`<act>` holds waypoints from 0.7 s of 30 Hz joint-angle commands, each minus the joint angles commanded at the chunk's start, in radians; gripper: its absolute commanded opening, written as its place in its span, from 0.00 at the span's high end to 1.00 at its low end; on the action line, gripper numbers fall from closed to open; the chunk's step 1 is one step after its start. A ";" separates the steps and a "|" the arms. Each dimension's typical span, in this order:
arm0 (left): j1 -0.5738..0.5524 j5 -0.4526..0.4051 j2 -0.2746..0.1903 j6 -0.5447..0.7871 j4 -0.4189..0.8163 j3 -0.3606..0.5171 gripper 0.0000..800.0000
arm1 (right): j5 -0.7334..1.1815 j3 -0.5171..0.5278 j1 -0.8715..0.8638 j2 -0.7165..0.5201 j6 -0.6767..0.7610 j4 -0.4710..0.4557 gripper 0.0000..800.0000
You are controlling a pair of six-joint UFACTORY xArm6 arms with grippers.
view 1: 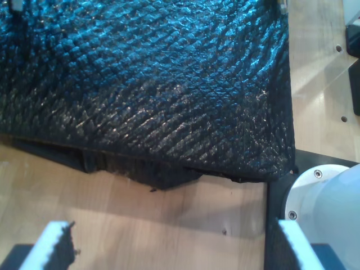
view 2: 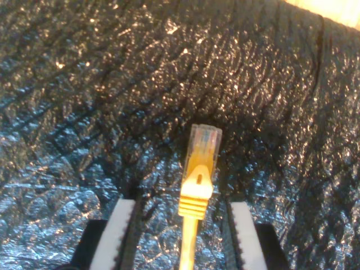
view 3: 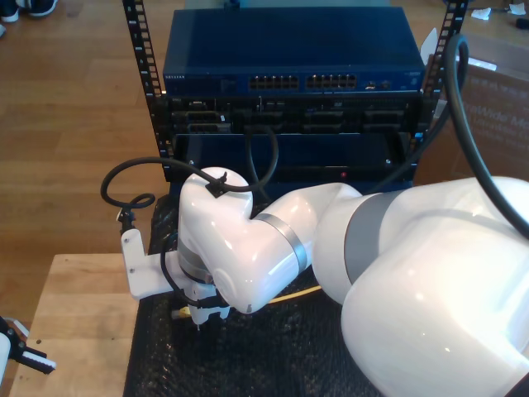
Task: Grab the cable and plug it in
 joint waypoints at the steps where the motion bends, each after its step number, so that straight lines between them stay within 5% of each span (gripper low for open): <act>1: 0.000 0.000 0.000 0.000 0.000 0.000 0.00 | 0.000 0.000 0.000 0.000 0.000 0.000 0.59; 8: 0.000 0.002 0.000 0.000 0.000 0.000 0.00 | 0.000 0.002 0.000 0.000 0.002 0.002 0.71; 14: 0.000 0.002 0.000 0.000 0.000 0.000 0.00 | -0.002 0.002 0.000 0.002 0.003 0.002 0.93; 21: 0.000 0.003 0.005 0.000 0.000 -0.002 0.00 | -0.012 0.006 -0.006 -0.009 -0.005 0.002 1.00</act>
